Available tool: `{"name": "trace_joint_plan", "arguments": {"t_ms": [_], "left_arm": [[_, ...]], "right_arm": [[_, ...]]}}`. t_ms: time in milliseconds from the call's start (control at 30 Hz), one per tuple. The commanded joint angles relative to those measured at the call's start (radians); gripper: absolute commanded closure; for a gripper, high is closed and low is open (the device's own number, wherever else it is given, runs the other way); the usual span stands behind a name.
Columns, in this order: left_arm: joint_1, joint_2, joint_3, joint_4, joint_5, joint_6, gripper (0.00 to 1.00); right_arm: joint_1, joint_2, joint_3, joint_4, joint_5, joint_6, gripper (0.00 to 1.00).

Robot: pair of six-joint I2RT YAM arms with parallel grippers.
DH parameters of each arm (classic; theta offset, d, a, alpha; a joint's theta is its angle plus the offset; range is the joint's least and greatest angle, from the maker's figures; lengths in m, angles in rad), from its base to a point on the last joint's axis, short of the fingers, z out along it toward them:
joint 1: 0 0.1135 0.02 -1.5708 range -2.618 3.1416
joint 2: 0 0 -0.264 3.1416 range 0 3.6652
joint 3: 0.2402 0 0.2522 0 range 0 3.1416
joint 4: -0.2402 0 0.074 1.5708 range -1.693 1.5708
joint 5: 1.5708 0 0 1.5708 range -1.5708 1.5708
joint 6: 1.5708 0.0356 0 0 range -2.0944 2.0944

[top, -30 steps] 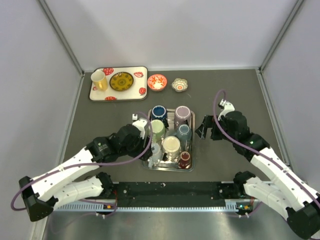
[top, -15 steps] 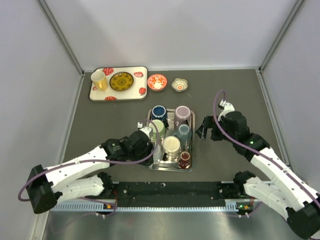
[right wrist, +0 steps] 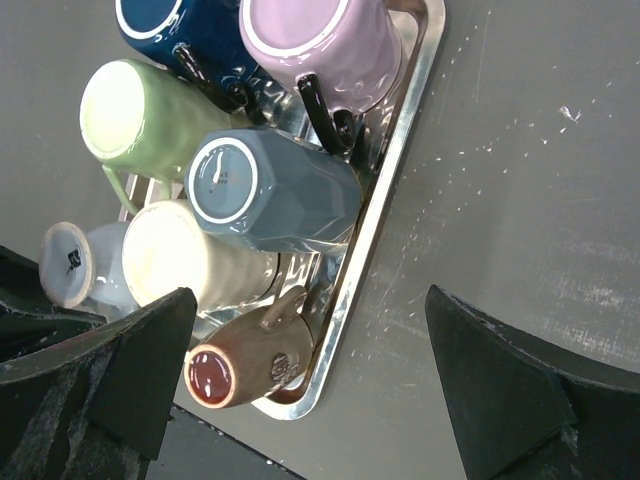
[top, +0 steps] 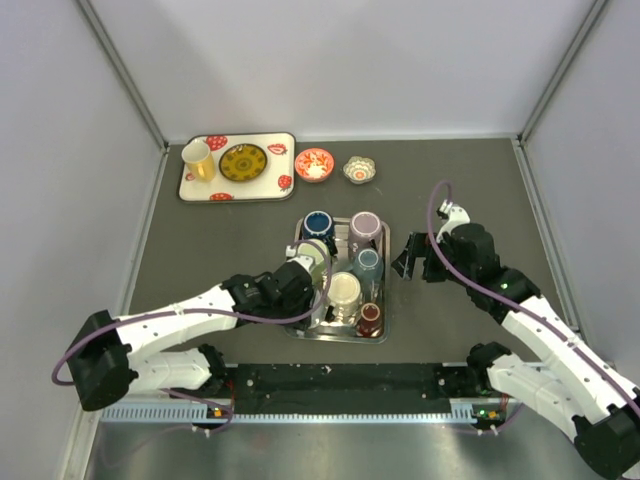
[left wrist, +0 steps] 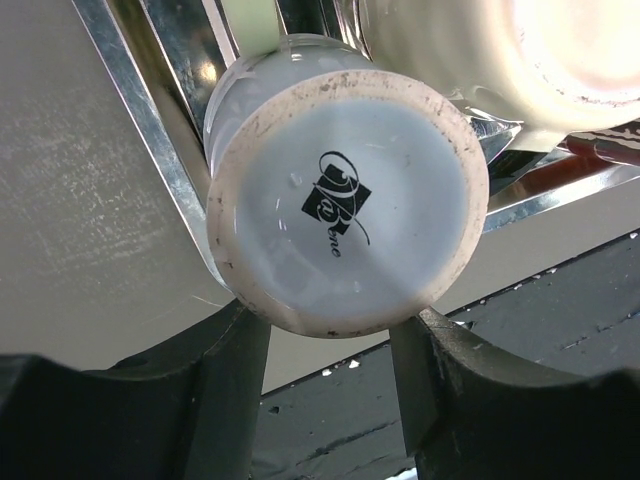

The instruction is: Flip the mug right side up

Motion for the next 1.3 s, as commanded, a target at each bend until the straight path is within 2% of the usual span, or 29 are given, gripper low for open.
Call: {"name": "trace_joint_plan", "arguments": {"t_ms": [0,100,233,567,667,700,767,1000,1267], "left_arm": [[0.003,0.025,0.027,0.024,-0.063,0.012,0.48],[0.003,0.036,0.027,0.026,-0.063,0.020,0.54],[0.003,0.045,0.021,0.028,-0.062,0.026,0.68],[0.002,0.045,-0.006,0.040,-0.068,0.029,0.87],[-0.004,0.036,-0.016,0.040,-0.101,0.018,0.77],[-0.009,0.022,-0.020,0.044,-0.114,0.005,0.69],[-0.018,0.002,-0.040,0.058,-0.147,-0.008,0.65],[-0.031,-0.032,-0.091,0.127,-0.233,-0.080,0.64],[-0.040,-0.090,-0.100,0.152,-0.273,-0.081,0.60]], "right_arm": [[-0.003,-0.013,0.016,0.009,0.008,-0.009,0.01],[-0.002,-0.013,0.015,0.007,0.010,-0.009,0.01],[-0.002,-0.012,0.013,0.007,0.011,-0.008,0.01],[-0.002,-0.013,0.010,0.006,-0.001,0.003,0.01],[-0.002,-0.016,0.006,0.006,-0.002,0.005,0.01],[-0.002,-0.018,0.003,0.006,-0.001,0.005,0.01],[-0.002,-0.019,-0.002,0.007,0.002,0.008,0.01],[-0.002,-0.024,-0.006,0.007,-0.004,0.009,0.01],[-0.002,-0.036,-0.017,0.006,-0.010,0.011,0.01]]}}
